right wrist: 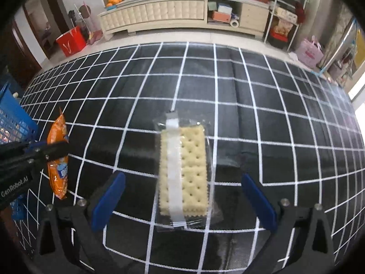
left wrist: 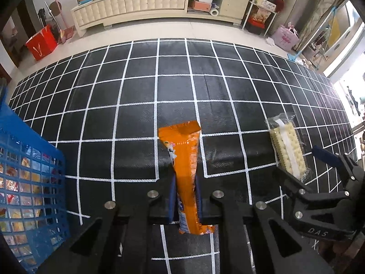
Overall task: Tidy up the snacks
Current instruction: 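Grasp the orange bar with the left tool while the right tool grasps the cracker pack, then carry the orange bar and cracker pack over the basket with both tools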
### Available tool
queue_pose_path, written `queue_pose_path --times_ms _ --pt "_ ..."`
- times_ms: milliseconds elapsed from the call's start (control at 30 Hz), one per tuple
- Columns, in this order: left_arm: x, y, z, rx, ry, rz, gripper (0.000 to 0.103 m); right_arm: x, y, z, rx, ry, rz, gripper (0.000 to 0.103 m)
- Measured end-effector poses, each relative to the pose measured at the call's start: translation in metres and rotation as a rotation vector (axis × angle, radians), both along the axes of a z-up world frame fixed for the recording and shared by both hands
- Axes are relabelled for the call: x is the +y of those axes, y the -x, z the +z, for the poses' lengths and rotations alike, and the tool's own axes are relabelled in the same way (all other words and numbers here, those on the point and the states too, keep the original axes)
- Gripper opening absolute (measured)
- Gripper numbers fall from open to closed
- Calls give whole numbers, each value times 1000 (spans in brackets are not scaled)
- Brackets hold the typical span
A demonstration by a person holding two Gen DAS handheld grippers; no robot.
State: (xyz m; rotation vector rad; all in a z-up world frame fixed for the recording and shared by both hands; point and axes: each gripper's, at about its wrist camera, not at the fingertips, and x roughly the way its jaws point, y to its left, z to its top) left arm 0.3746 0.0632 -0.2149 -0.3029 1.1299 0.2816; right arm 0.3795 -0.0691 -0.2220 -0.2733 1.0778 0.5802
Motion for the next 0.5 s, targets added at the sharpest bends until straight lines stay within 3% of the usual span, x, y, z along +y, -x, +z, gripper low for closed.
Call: queue_pose_path --times_ms 100,233,467,500 --pt "-5 -8 -3 9 43 -1 13 2 -2 -5 -13 30 7 102" --pt "-9 -10 -4 14 9 -11 13 5 -1 -9 -48 82 3 96" --pt "-11 -8 -7 27 -8 -6 13 8 9 0 -79 71 35 67" --pt "-11 -6 -6 32 4 -3 13 9 9 1 -85 70 31 55"
